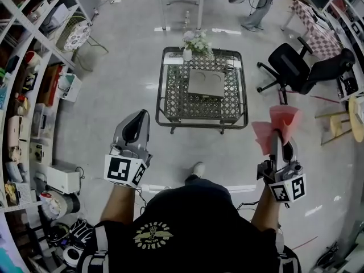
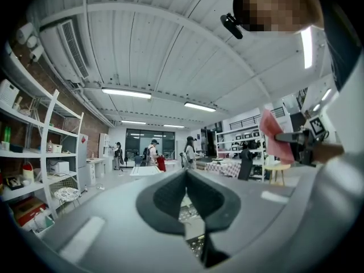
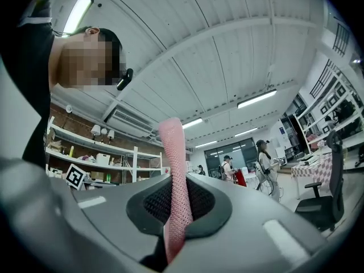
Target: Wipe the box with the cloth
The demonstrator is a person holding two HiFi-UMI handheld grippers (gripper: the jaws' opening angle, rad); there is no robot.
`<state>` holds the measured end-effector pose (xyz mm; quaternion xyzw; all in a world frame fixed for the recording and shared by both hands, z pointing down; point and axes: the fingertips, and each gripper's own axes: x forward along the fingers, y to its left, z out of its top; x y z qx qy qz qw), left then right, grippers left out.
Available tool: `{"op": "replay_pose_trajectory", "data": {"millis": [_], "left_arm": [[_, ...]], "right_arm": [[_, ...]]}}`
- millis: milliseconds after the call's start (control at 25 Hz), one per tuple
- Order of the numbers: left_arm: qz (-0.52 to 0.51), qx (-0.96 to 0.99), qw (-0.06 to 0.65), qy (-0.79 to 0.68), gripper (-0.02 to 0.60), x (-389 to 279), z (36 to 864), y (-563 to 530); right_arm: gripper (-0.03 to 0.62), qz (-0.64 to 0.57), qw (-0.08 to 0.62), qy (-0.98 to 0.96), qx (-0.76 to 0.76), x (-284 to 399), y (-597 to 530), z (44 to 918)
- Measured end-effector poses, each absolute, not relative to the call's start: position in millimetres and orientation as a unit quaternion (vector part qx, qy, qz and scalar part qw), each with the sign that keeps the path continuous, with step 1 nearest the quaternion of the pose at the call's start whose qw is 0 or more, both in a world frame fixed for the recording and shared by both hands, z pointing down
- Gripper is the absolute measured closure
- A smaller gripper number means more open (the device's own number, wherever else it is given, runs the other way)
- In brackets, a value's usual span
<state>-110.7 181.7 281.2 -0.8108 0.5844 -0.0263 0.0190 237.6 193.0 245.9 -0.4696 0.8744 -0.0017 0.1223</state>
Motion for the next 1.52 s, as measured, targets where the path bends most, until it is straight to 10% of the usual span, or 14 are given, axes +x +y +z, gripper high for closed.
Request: {"op": "replay_pose_trajectory", "data": {"millis": [1520], "left_arm": [[-0.025, -0.799, 0.017, 0.601, 0.581, -88, 272, 74]], "right_arm": [[0.577, -0.022, 0.132, 0.888, -0.439, 259, 73, 248]]}}
